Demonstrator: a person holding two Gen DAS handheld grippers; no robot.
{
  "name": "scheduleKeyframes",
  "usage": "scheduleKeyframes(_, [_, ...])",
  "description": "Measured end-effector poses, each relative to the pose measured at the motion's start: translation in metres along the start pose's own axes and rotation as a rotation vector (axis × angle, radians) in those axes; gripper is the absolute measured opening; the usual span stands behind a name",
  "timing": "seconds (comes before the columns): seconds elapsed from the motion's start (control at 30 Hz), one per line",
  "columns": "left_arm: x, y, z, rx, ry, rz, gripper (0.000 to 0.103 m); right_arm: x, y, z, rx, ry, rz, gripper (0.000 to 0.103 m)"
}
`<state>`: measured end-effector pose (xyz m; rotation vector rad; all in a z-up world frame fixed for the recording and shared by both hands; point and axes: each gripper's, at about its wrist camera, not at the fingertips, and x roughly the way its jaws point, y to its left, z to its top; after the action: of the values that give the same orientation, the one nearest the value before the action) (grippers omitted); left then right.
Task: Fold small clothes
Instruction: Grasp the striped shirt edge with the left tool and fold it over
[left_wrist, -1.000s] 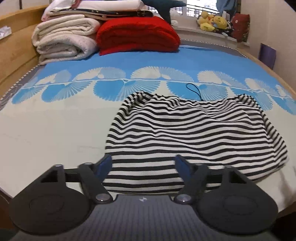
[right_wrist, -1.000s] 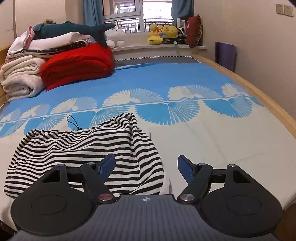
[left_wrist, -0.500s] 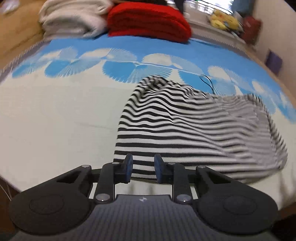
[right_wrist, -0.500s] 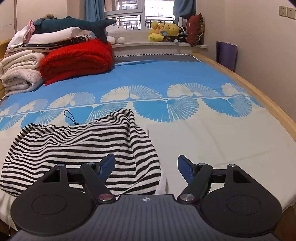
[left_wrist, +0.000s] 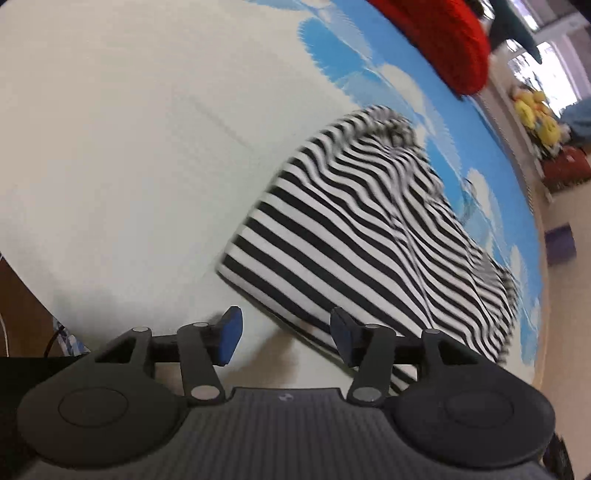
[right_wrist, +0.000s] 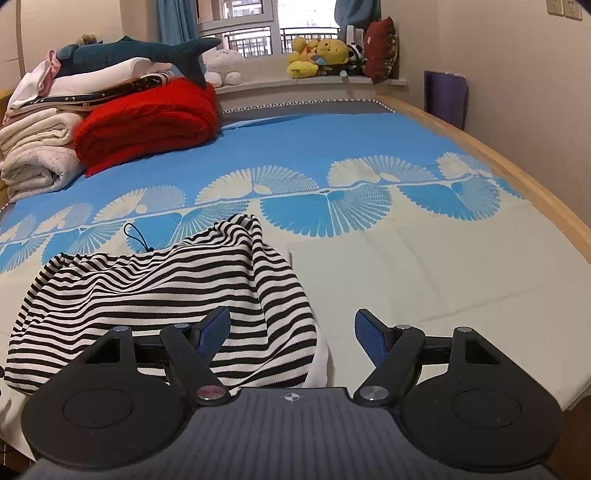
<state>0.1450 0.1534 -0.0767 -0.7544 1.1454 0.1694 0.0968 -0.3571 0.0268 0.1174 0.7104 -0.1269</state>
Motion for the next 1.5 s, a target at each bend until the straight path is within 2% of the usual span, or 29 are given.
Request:
scheduleKeyframes(0.1, [0.012,0.009,0.002,-0.079,-0.008,0.027,0.057,0.002,-0.001,0.000,0.003,0.012,0.001,0.076])
scheduleKeyframes(0.2, [0.021,0.013,0.003,-0.138,-0.026,-0.007,0.056,0.003,-0.002,-0.001,0.002,0.017,-0.002,0.076])
scheduleKeyframes(0.3, [0.026,0.010,0.003,-0.142,-0.043,-0.030,0.056,0.003,-0.003,-0.002,0.005,0.025,-0.008,0.076])
scheduleKeyframes(0.37, [0.030,0.006,0.002,-0.121,-0.051,-0.014,0.052,0.003,-0.005,-0.003,0.007,0.029,-0.014,0.076])
scheduleKeyframes(0.4, [0.030,0.004,0.002,-0.102,-0.058,0.006,0.037,0.003,-0.006,-0.003,0.009,0.030,-0.019,0.076])
scheduleKeyframes(0.43, [0.030,0.003,0.001,-0.090,-0.062,0.025,0.013,0.003,-0.007,-0.004,0.011,0.032,-0.024,0.076])
scheduleKeyframes(0.47, [0.030,0.002,0.002,-0.088,-0.062,0.038,0.004,0.003,-0.008,-0.004,0.014,0.034,-0.028,0.076])
scheduleKeyframes(0.53, [0.026,0.002,0.003,-0.080,-0.074,0.026,0.002,0.002,-0.011,-0.004,0.024,0.034,-0.038,0.076])
scheduleKeyframes(0.6, [0.014,-0.009,0.002,0.009,-0.117,0.011,0.002,0.001,-0.013,-0.004,0.036,0.029,-0.046,0.076])
scheduleKeyframes(0.67, [-0.001,-0.012,0.001,0.050,-0.160,-0.017,0.002,0.001,-0.014,-0.003,0.046,0.021,-0.054,0.076])
scheduleKeyframes(0.8, [-0.032,0.001,0.004,0.032,-0.221,-0.065,0.002,0.002,-0.014,0.000,0.067,0.013,-0.063,0.076])
scheduleKeyframes(0.9, [-0.050,0.003,0.002,0.085,-0.305,0.011,0.002,0.002,-0.013,0.002,0.071,0.000,-0.067,0.076])
scheduleKeyframes(1.0, [-0.040,0.008,0.003,0.077,-0.291,0.142,0.002,0.003,-0.016,0.004,0.078,-0.005,-0.069,0.076])
scheduleKeyframes(1.07, [-0.040,0.005,-0.002,0.100,-0.294,0.164,0.002,0.003,-0.019,0.005,0.087,-0.004,-0.080,0.076])
scheduleKeyframes(1.17, [-0.047,-0.018,-0.011,0.220,-0.341,0.195,0.002,0.003,-0.028,0.008,0.114,-0.004,-0.104,0.076])
scheduleKeyframes(1.3, [-0.058,-0.061,-0.008,0.377,-0.354,0.251,0.002,0.001,-0.050,0.014,0.195,-0.010,-0.138,0.076])
scheduleKeyframes(1.4, [-0.072,-0.122,-0.007,0.482,-0.386,0.251,0.002,0.000,-0.068,0.021,0.251,-0.032,-0.166,0.076])
scheduleKeyframes(1.5, [-0.078,-0.195,-0.030,0.626,-0.428,0.209,0.002,-0.004,-0.083,0.028,0.261,-0.082,-0.205,0.076])
